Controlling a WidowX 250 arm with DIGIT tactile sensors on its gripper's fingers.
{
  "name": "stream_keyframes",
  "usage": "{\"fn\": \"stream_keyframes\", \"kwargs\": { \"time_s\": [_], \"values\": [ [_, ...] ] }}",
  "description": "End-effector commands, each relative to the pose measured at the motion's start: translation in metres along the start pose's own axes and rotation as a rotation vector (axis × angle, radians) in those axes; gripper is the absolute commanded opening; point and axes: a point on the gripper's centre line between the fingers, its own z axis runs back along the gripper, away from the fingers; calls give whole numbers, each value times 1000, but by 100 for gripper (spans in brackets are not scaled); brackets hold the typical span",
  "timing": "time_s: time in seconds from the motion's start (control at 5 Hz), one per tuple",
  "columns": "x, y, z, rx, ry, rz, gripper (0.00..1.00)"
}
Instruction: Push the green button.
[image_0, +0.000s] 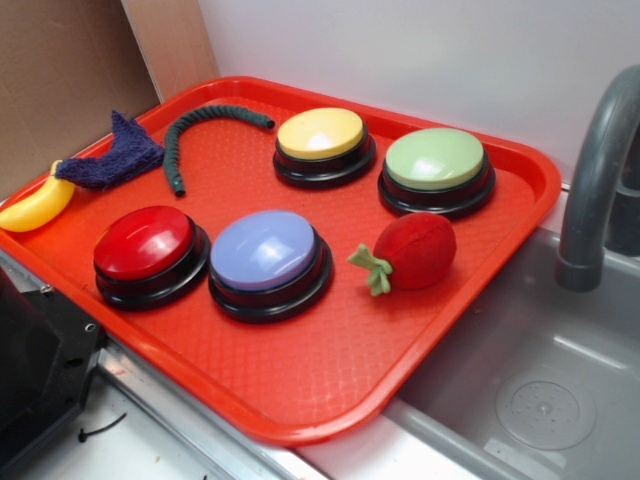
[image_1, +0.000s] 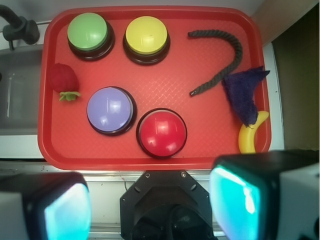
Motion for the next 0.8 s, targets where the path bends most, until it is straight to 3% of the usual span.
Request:
{"fn": "stream_keyframes", "kwargs": {
  "time_s": [0.0,0.2,0.4,0.6],
  "values": [
    [0,0,0,0,0,0,100],
    [43,-28,-32,-45,-125,-78,100],
    [67,-37,-50,-27,-159,-119,100],
    [67,-37,-50,-27,-159,-119,100]
  ]
}}
